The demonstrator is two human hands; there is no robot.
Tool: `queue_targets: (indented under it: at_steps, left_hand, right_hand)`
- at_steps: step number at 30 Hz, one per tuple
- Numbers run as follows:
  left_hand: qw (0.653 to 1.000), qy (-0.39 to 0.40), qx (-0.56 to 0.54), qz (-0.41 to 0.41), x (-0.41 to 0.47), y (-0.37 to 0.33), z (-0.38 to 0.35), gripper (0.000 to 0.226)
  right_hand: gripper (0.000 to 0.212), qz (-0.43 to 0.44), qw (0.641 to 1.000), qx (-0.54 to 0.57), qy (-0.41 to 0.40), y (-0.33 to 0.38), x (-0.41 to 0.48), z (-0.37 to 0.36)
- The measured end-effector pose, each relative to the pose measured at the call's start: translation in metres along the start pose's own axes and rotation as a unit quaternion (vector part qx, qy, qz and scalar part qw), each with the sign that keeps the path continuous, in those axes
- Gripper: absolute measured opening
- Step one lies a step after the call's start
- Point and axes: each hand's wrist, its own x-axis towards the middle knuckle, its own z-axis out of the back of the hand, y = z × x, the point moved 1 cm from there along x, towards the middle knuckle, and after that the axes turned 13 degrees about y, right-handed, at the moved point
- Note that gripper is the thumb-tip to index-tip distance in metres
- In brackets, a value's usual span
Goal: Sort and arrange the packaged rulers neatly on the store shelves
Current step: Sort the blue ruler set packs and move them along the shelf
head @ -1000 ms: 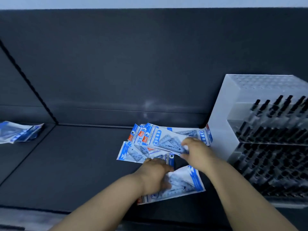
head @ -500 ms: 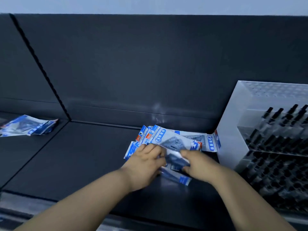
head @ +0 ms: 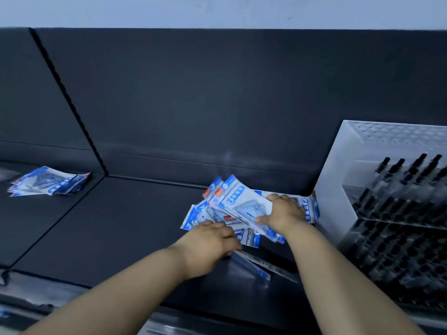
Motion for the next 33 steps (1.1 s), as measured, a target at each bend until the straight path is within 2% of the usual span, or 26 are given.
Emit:
queue_targets:
  at_steps: [1, 2, 6, 9, 11, 13, 15, 16, 18, 21, 24, 28, 30, 31, 33]
  left_hand:
    - [1.0, 0.0, 0.009, 0.002, -0.002, 0.003, 0.003, 0.023]
    - [1.0, 0.013, 0.01, 0.009, -0.003, 0.003, 0.005, 0.021]
    - [0.993, 0.086, -0.045, 0.068, 0.0, 0.006, 0.01, 0.032]
    - [0.999, 0.022, -0.013, 0.033, 0.006, 0.001, 0.017, 0.025]
    - [0.999, -0.027, 0.015, 0.025, 0.011, 0.001, 0.015, 0.024]
    - [0.998, -0.052, 0.011, 0.013, 0.017, -0.003, 0.012, 0.019]
    - [0.999, -0.048, 0.024, -0.002, 0.024, -0.006, 0.008, 0.015]
    - [0.999, -0.045, 0.029, -0.007, 0.027, -0.005, 0.006, 0.016]
    - [1.0, -0.021, 0.02, 0.001, 0.028, -0.005, 0.006, 0.036]
    - [0.999, -0.029, 0.013, 0.023, 0.02, -0.002, 0.007, 0.064]
    - [0.999, -0.009, -0.02, 0.037, 0.008, 0.003, 0.008, 0.067]
    - [0.998, 0.029, -0.021, 0.047, -0.008, 0.01, 0.014, 0.051]
    - [0.994, 0.055, -0.046, 0.084, -0.009, 0.011, 0.015, 0.046]
    - [0.991, 0.067, -0.047, 0.104, -0.007, 0.012, 0.016, 0.044]
    - [0.988, 0.084, -0.028, 0.127, -0.003, 0.015, 0.014, 0.037]
  right_hand:
    - [0.076, 0.004, 1.0, -0.005, -0.016, 0.0, -0.003, 0.003]
    - [0.071, 0.014, 0.999, -0.011, -0.041, -0.001, -0.005, 0.006]
    - [0.034, 0.036, 0.989, -0.065, -0.13, -0.003, -0.025, 0.006]
    - [0.03, 0.058, 0.968, -0.077, -0.233, -0.011, -0.051, -0.009]
    - [0.02, 0.116, 0.952, -0.057, -0.277, -0.014, -0.069, -0.019]
    - [0.005, 0.175, 0.968, 0.007, -0.181, -0.011, -0.084, -0.027]
    - [0.008, 0.21, 0.969, 0.122, -0.051, -0.012, -0.087, -0.033]
    - [0.013, 0.221, 0.962, 0.16, -0.024, -0.015, -0.086, -0.031]
    - [0.026, 0.219, 0.956, 0.193, -0.005, -0.019, -0.079, -0.022]
    - [0.036, 0.163, 0.96, 0.226, -0.017, -0.022, -0.056, -0.007]
    - [0.018, 0.118, 0.978, 0.162, -0.055, -0.011, -0.023, 0.005]
    - [0.064, 0.08, 0.996, 0.027, 0.026, 0.003, 0.013, 0.003]
    - [0.075, 0.044, 0.998, -0.033, 0.036, 0.003, 0.02, 0.002]
    - [0.072, 0.033, 0.997, -0.06, 0.018, 0.004, 0.019, 0.003]
    - [0.055, 0.044, 0.994, -0.089, -0.035, 0.006, 0.012, 0.01]
